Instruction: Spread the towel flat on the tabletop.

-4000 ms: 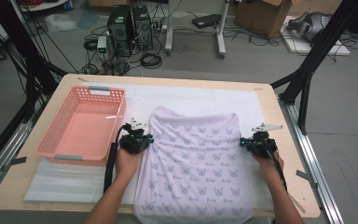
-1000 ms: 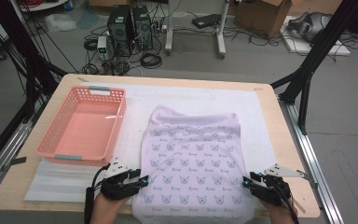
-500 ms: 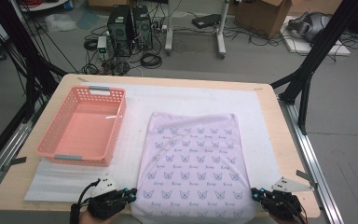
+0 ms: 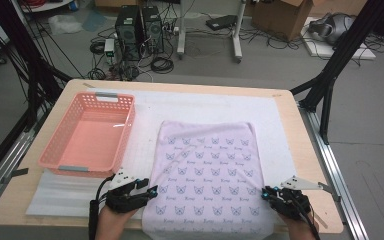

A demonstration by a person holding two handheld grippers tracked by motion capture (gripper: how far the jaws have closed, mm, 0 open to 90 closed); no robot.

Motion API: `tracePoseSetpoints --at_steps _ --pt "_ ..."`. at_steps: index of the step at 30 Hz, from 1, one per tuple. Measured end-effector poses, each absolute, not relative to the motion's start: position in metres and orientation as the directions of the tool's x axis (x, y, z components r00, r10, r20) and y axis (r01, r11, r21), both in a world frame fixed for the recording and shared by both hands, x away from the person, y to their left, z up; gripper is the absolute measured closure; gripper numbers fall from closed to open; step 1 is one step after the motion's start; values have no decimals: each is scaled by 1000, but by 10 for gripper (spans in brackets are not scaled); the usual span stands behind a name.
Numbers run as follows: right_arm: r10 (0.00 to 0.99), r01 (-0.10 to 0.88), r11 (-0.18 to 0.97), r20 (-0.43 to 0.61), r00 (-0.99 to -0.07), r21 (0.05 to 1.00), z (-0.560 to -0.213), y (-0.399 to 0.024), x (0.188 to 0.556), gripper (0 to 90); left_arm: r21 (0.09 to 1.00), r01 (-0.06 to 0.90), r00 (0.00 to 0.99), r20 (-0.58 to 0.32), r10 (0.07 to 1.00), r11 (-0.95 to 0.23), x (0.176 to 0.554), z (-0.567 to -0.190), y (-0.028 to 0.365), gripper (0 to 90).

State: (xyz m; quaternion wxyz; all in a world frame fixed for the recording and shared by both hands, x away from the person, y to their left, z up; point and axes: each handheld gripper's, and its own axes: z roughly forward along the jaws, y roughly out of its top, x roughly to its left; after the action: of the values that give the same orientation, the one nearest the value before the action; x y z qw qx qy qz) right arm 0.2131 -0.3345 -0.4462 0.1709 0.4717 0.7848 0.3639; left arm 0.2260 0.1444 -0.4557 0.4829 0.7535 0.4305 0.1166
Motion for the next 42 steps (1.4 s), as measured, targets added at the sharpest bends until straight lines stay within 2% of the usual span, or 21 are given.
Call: tracePoseSetpoints --at_steps 7,8,10,11,12,14,16,26,28,29,31,34,37,38,40,42 --pt "857 630 332 54 -512 703 -441 -350 193 883 833 532 605 -246 757 -154 219 -452 149 533" --pt "852 624 335 55 -521 706 -441 -352 193 846 825 545 602 -258 756 -152 220 -453 149 530" --pt "859 622 308 71 -507 720 -443 -355 194 671 809 567 605 -277 747 -159 221 -454 148 525" --pt "863 620 289 82 -498 729 -443 -355 195 644 801 575 610 -284 740 -167 221 -455 146 530" --pt "868 614 267 92 -488 743 -443 -356 196 617 792 583 620 -292 728 -179 220 -456 144 551" --pt "876 608 235 107 -471 758 -441 -357 198 605 796 567 625 -248 740 -212 218 -456 139 637" --pt "882 607 223 108 -459 763 -441 -356 199 598 786 570 621 -223 751 -238 217 -455 138 859" --pt "895 625 228 92 -436 746 -448 -351 206 621 781 564 628 -196 753 -267 204 -453 155 880" --pt "891 625 242 85 -446 742 -447 -350 205 647 790 560 625 -206 753 -249 204 -454 154 849" --pt "891 626 246 81 -447 740 -447 -349 205 700 796 556 623 -209 754 -239 205 -454 155 771" --pt "867 632 267 105 -487 727 -446 -347 206 878 814 550 612 -239 754 -189 207 -454 156 646" --pt "876 640 312 48 -480 702 -441 -340 205 888 842 518 615 -242 751 -153 210 -451 156 536" --pt "874 633 314 45 -484 708 -441 -346 200 886 876 466 639 -235 732 -126 211 -448 152 479" --pt "873 630 310 50 -486 712 -442 -348 199 858 887 445 651 -224 726 -124 212 -447 150 458" --pt "874 601 304 34 -485 740 -441 -351 199 642 905 412 665 -220 713 -105 214 -444 147 406" --pt "880 561 257 49 -472 787 -436 -354 201 507 919 383 675 -215 706 -87 217 -440 145 362"
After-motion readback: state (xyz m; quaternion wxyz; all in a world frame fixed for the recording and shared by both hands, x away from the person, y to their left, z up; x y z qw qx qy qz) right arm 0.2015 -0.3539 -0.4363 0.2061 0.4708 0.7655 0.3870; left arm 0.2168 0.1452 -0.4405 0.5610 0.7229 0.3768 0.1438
